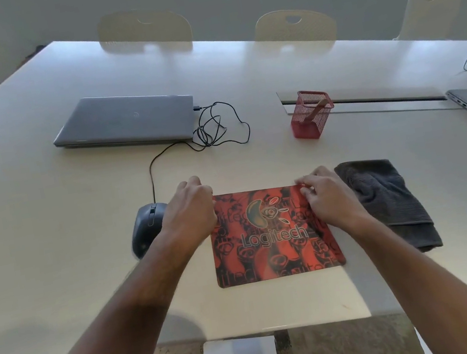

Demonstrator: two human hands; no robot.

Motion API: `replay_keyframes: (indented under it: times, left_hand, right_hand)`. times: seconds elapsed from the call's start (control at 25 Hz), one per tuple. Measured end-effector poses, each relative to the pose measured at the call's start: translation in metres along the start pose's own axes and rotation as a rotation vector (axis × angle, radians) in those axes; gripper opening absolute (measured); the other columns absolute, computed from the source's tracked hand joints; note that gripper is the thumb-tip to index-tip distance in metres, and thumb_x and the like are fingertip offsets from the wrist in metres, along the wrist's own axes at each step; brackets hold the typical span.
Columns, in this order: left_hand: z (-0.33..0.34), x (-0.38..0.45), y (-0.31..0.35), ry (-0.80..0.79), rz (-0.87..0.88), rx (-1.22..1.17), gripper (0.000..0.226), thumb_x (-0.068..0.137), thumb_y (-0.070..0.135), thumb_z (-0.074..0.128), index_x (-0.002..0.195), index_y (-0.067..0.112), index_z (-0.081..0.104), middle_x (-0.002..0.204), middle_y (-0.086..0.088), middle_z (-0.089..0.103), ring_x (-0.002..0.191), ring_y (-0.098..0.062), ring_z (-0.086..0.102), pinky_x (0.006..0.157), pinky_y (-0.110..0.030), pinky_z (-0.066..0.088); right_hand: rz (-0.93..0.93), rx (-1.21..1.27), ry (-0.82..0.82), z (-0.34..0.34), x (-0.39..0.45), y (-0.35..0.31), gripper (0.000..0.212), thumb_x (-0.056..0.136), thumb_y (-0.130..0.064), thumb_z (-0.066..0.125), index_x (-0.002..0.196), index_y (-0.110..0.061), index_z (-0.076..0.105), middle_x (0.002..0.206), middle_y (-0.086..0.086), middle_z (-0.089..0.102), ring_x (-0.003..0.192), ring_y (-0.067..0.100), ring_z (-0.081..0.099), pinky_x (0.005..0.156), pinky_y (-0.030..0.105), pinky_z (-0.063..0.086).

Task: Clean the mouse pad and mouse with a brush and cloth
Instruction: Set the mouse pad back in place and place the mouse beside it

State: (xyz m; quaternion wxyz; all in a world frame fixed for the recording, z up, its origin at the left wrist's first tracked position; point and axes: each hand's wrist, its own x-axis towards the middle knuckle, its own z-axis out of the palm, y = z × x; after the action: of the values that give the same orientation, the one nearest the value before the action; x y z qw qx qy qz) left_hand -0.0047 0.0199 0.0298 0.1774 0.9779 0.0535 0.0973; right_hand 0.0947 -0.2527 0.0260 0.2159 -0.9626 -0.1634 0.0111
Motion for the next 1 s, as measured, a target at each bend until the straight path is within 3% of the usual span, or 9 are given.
replay_keyframes:
  times: [0.12,0.28,0.4,0.6,0.8,1.0]
  left_hand:
    - [0.001,0.003,0.002,0.022,-0.019,0.01,0.017,0.098,0.019,0.061,0.1,0.007,0.072,0.103,-0.006,0.058,0.096,-0.02,0.054,0.076,-0.031,0.047]
    - [-0.003,0.008,0.005,0.01,-0.042,-0.028,0.01,0.093,0.019,0.068,0.099,0.01,0.068,0.1,-0.006,0.061,0.092,-0.021,0.057,0.077,-0.035,0.05]
    - [-0.003,0.017,0.006,0.009,-0.091,-0.048,0.003,0.092,0.013,0.067,0.095,0.012,0.066,0.096,-0.006,0.063,0.085,-0.022,0.059,0.073,-0.036,0.049]
    - [0.0,0.054,0.008,0.08,-0.148,-0.041,0.009,0.091,0.005,0.062,0.092,0.013,0.066,0.084,-0.007,0.068,0.076,-0.03,0.065,0.066,-0.041,0.051]
    - [0.016,0.092,0.009,0.183,-0.166,-0.033,0.019,0.087,-0.005,0.057,0.093,0.009,0.068,0.09,-0.012,0.07,0.08,-0.034,0.066,0.064,-0.037,0.043]
    - [0.03,0.109,0.008,0.235,-0.156,-0.009,0.019,0.087,-0.007,0.057,0.094,0.006,0.069,0.093,-0.014,0.07,0.084,-0.034,0.067,0.065,-0.037,0.048]
  right_hand:
    - [-0.011,-0.004,0.059,0.002,0.003,-0.002,0.02,0.103,-0.021,0.059,0.117,-0.017,0.072,0.116,0.001,0.06,0.112,0.02,0.056,0.09,0.034,0.045]
    - [0.003,0.058,0.052,0.001,0.008,0.001,0.002,0.099,-0.017,0.064,0.098,-0.016,0.065,0.112,0.001,0.059,0.101,0.02,0.06,0.082,0.034,0.048]
    - [-0.009,0.092,0.071,0.001,0.014,0.003,0.01,0.098,-0.014,0.063,0.089,-0.017,0.06,0.1,-0.001,0.063,0.091,0.019,0.061,0.077,0.035,0.048]
    - [0.1,0.197,0.11,-0.001,0.046,0.003,0.01,0.097,-0.013,0.061,0.088,-0.016,0.061,0.09,0.004,0.07,0.087,0.025,0.066,0.077,0.04,0.053]
    - [0.168,0.218,0.141,0.001,0.082,0.001,0.007,0.099,-0.01,0.059,0.094,-0.011,0.064,0.096,0.009,0.07,0.093,0.027,0.065,0.077,0.035,0.047]
    - [0.192,0.214,0.184,0.003,0.102,0.003,0.006,0.099,-0.01,0.058,0.101,-0.009,0.064,0.1,0.009,0.068,0.094,0.026,0.063,0.078,0.035,0.046]
